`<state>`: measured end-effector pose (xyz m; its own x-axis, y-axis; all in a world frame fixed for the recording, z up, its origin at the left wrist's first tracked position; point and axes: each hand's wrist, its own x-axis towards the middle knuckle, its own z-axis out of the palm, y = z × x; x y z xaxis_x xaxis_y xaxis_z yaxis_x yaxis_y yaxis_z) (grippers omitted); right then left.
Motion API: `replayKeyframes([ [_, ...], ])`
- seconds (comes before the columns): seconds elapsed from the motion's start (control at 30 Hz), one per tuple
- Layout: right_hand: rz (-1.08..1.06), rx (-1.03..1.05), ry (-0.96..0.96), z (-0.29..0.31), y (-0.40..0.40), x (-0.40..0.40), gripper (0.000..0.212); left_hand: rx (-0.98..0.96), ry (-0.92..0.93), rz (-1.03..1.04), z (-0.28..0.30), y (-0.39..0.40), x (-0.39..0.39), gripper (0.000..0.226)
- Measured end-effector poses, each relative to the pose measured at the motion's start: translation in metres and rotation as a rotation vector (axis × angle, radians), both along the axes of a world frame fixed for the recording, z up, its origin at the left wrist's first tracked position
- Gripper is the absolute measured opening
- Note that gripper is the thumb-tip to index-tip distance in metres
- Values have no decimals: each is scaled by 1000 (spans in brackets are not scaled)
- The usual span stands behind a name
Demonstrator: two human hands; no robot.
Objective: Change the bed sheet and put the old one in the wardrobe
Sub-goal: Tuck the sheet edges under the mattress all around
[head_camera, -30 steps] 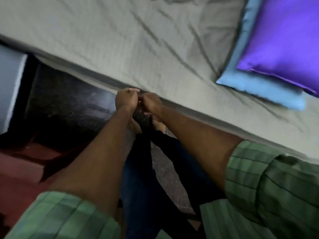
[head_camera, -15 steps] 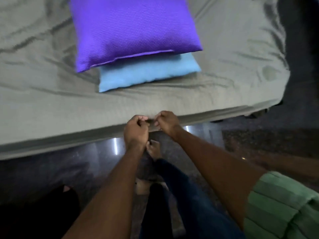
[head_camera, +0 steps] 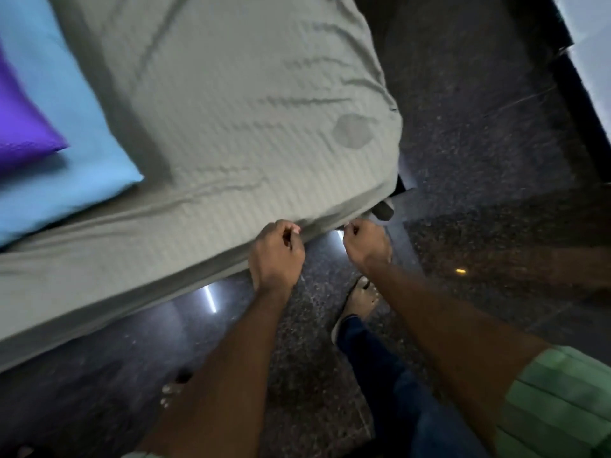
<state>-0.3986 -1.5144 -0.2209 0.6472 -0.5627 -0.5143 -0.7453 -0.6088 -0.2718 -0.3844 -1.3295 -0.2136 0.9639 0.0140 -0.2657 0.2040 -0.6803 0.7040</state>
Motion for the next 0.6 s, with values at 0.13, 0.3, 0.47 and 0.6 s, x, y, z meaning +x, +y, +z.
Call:
replayKeyframes([
  [0.13,-158,-59,-197,-9,-87,24,29,33,-108,-114,-3,-114,42,19],
  [0.3,-54,-182,-364,-18,-149,66,32,122,-177,-196,-14,-189,80,23],
  [0.47,-26,-122,-403,-38,-166,116,51,269,-160,-414,-30,-207,97,28],
  [0.6,-225,203,-291,-34,-187,164,44,274,-188,-477,-30,-217,103,28],
])
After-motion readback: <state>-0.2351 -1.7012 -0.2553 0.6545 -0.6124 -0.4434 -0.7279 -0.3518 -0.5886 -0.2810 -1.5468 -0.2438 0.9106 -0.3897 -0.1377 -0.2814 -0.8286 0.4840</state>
